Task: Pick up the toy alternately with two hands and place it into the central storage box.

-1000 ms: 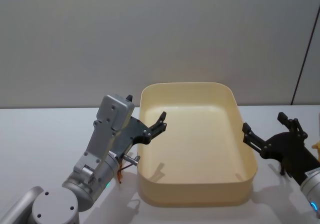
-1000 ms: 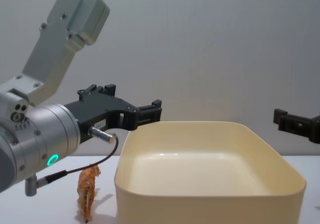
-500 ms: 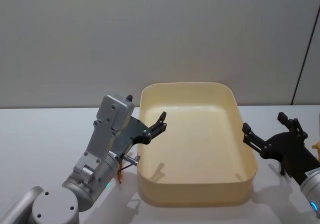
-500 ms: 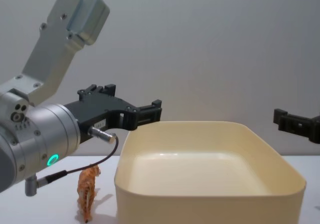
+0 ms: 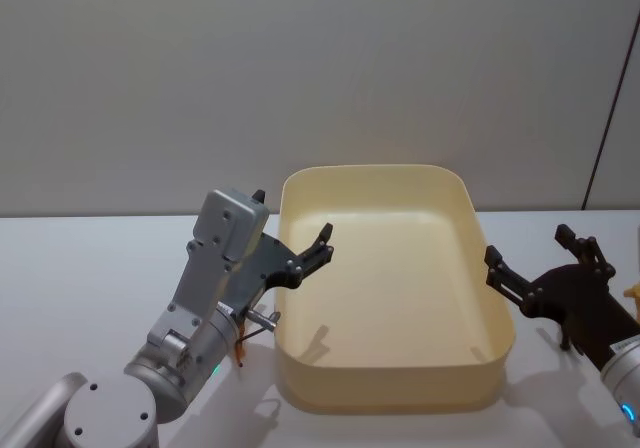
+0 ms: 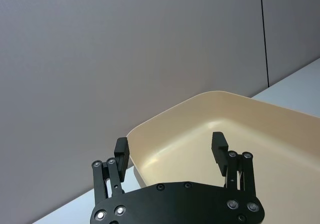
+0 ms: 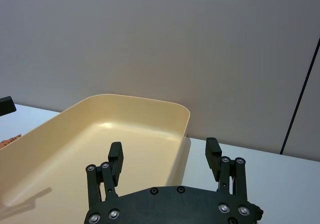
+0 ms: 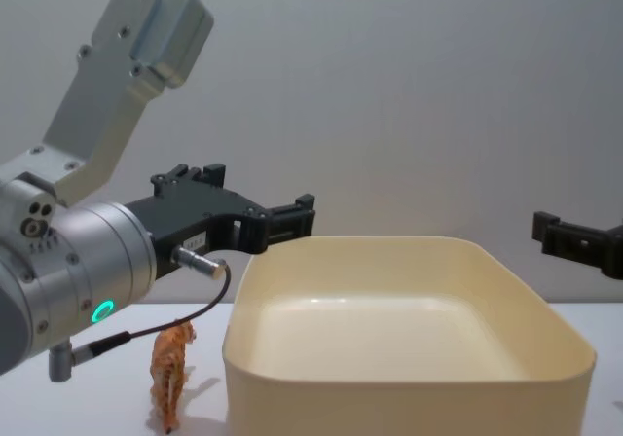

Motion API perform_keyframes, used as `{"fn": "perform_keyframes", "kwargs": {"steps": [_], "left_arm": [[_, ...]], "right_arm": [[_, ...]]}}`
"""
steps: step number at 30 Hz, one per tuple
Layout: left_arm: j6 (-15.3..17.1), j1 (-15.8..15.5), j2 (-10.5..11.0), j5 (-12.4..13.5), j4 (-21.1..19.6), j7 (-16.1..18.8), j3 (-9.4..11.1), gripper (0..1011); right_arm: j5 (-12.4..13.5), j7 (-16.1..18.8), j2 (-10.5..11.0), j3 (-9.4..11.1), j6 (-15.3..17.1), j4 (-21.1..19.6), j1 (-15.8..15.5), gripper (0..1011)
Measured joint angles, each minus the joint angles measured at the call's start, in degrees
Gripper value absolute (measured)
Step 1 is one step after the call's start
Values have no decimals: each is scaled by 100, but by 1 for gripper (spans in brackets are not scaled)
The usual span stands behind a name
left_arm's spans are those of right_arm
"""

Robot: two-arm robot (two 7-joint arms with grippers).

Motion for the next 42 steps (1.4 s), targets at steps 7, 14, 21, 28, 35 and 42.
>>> {"fn": "perform_keyframes", "kwargs": {"steps": [7,14,21,28,35,42], "left_arm": [[0,0,0,0,0,0,0,1001],[0,0,0,0,0,0,0,1001],[0,0,0,0,0,0,0,1001],[0,0,0,0,0,0,0,1001],[0,0,0,0,0,0,0,1001],[0,0,0,0,0,0,0,1001]], "right_arm": [[0,0,0,0,-1,0,0,1001],[0,0,0,0,-1,0,0,1001],[0,0,3,0,0,0,-3,1001],[-5,-78,117,61,1,-115,-140,1001],[62,-235,379,222,9,-324,-419,1001],[192,-397,695,443,38,-514,-713,1001]]}}
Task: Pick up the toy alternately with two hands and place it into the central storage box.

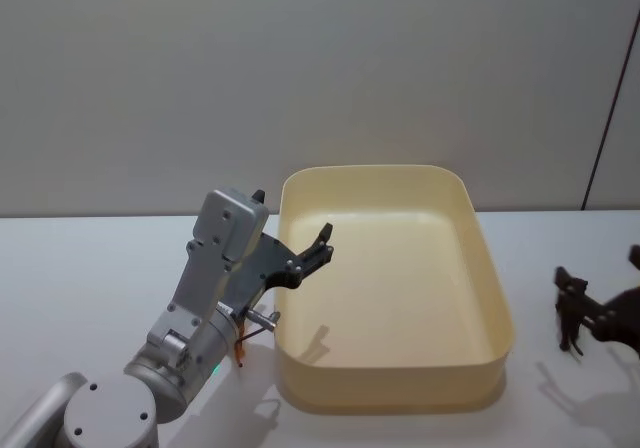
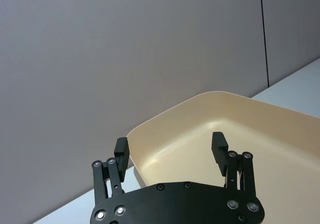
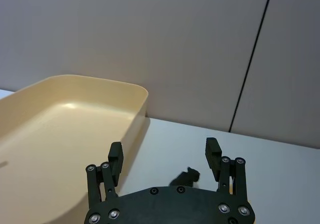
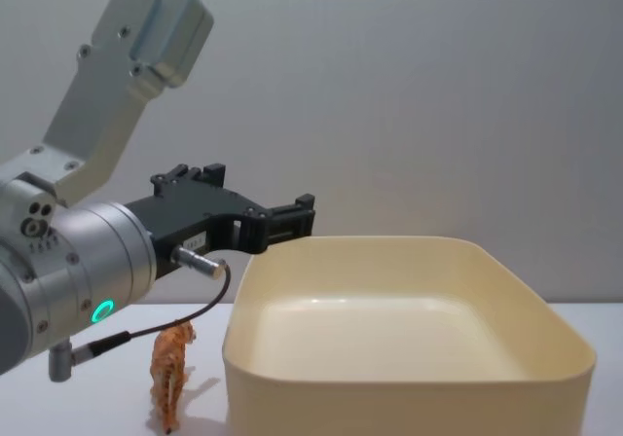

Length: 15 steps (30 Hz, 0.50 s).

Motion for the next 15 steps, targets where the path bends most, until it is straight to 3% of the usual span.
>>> {"fn": "perform_keyframes", "kwargs": {"steps": [15], "left_arm": [[0,0,0,0,0,0,0,1001]], "right_arm": [[330,-198,439,374,199,20,-584,1001]]}}
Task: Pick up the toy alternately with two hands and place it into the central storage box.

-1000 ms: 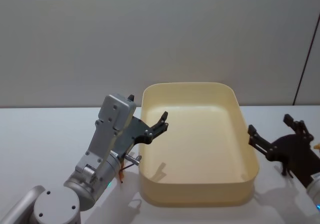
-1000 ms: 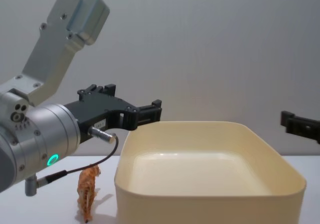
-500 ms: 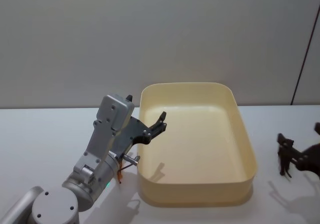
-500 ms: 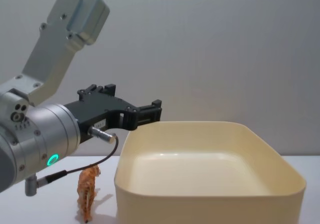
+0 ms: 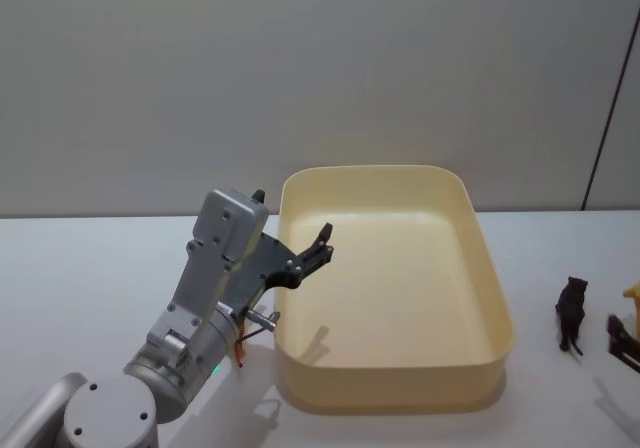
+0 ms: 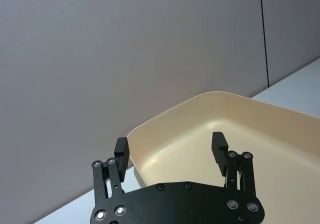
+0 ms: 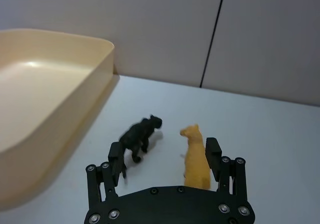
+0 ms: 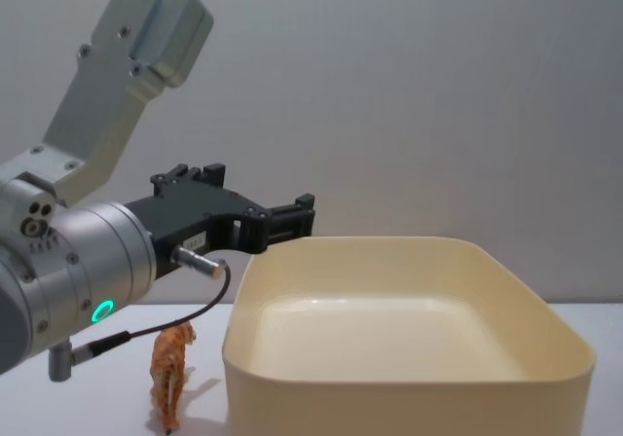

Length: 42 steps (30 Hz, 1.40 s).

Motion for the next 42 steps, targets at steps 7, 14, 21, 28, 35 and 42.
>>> {"fn": "perform_keyframes", "kwargs": {"steps": [7,14,21,28,35,42], "left_arm": [[0,0,0,0,0,0,0,1002],[0,0,0,0,0,0,0,1001],[0,0,0,0,0,0,0,1001],[0,0,0,0,0,0,0,1001],[0,0,0,0,0,0,0,1001],[0,0,0,0,0,0,0,1001]], "right_arm": [[96,-59,147,163,-5,170,-253,1001],[113,-47,191,233,-56,359,-295,1001],[63,88,146,227,-94,622,-89,1001],[-60,279,-5,137,-99,1027,334,1001],[-150,423,-156,43,-61,1385,693,1001],[-233,555,-306,-48,38,1718,1017,942]]}}
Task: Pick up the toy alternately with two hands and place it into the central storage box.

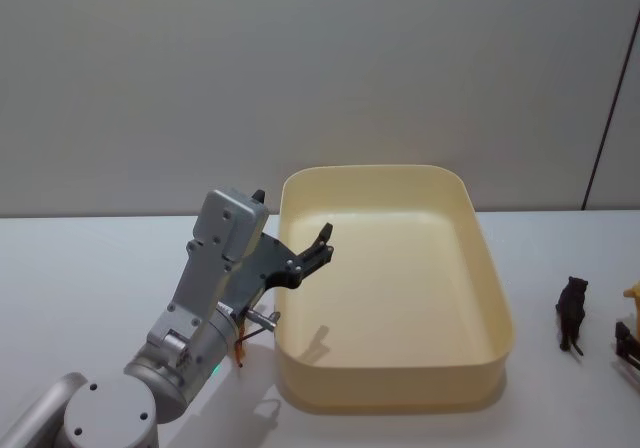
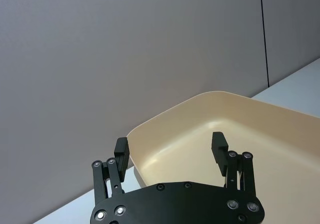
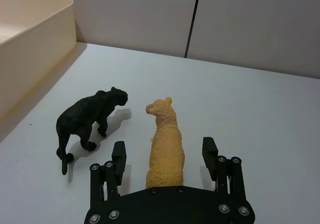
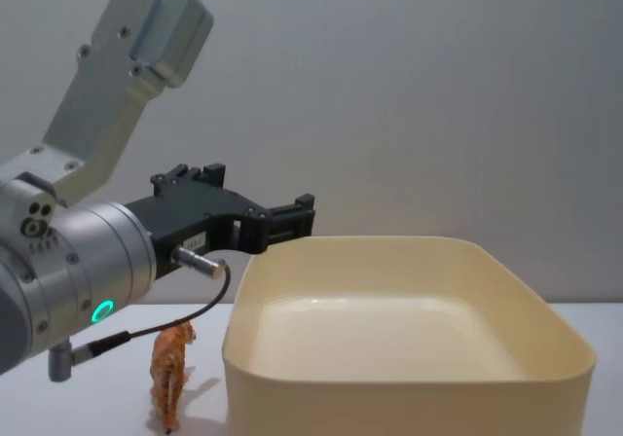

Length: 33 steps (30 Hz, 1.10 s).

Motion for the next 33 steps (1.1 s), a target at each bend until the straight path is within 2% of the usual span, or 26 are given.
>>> {"fn": "perform_keyframes", "kwargs": {"steps": [9,20,33], "left_arm": [[0,0,0,0,0,0,0,1002],[0,0,0,0,0,0,0,1001],[0,0,0,0,0,0,0,1001]], "right_arm": [[-48,78,-92,-57,60,206,194,705],[-79,127,-147,-91,93,324,309,356],[-31,-15,-206,-72,-153,201,363,336]]}}
